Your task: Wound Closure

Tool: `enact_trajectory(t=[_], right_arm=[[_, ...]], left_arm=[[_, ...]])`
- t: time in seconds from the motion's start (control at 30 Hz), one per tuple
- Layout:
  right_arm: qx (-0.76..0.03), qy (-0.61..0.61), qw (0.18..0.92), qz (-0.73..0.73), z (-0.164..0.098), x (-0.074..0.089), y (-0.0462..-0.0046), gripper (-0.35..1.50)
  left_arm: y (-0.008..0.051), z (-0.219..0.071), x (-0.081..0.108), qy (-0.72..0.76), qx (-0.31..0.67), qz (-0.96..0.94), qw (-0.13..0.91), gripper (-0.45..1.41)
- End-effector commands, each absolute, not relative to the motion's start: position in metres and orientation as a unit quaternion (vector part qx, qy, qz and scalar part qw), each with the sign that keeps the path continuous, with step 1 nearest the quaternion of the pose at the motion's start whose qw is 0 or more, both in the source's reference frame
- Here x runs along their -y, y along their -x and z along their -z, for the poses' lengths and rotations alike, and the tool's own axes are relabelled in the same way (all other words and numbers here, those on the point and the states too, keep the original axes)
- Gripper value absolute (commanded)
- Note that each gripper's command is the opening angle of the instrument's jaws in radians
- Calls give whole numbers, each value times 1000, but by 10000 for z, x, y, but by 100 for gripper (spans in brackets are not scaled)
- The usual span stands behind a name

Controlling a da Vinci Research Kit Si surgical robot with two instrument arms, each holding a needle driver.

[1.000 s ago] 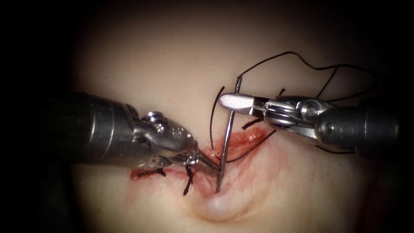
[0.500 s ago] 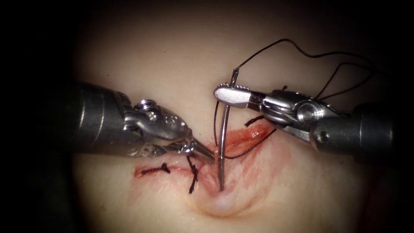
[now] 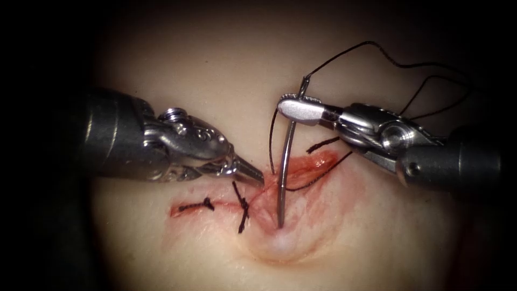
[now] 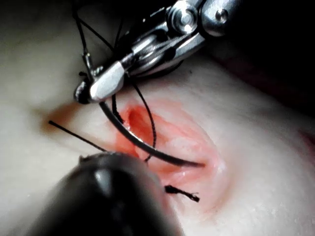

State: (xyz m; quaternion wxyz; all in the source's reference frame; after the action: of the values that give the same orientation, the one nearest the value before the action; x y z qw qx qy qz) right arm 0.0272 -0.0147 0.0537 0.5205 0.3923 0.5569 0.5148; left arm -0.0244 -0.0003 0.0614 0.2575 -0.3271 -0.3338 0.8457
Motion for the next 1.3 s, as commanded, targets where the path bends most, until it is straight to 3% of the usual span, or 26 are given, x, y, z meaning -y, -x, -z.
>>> enact_trajectory(t=[0.03, 0.67, 1.03, 1.3], right_arm=[[-558, -388, 519, -518, -543, 143, -280, -35], [-581, -345, 516, -527, -564, 107, -270, -35], [-585, -337, 511, -531, -571, 103, -272, -35], [-586, -334, 510, -534, -572, 102, -271, -35]], left_arm=[[248, -616, 2, 329, 332, -846, 256, -45], [238, -576, -3, 350, 342, -830, 268, -45], [259, -559, 39, 352, 456, -779, 248, -45], [268, -570, 56, 340, 469, -780, 236, -45]])
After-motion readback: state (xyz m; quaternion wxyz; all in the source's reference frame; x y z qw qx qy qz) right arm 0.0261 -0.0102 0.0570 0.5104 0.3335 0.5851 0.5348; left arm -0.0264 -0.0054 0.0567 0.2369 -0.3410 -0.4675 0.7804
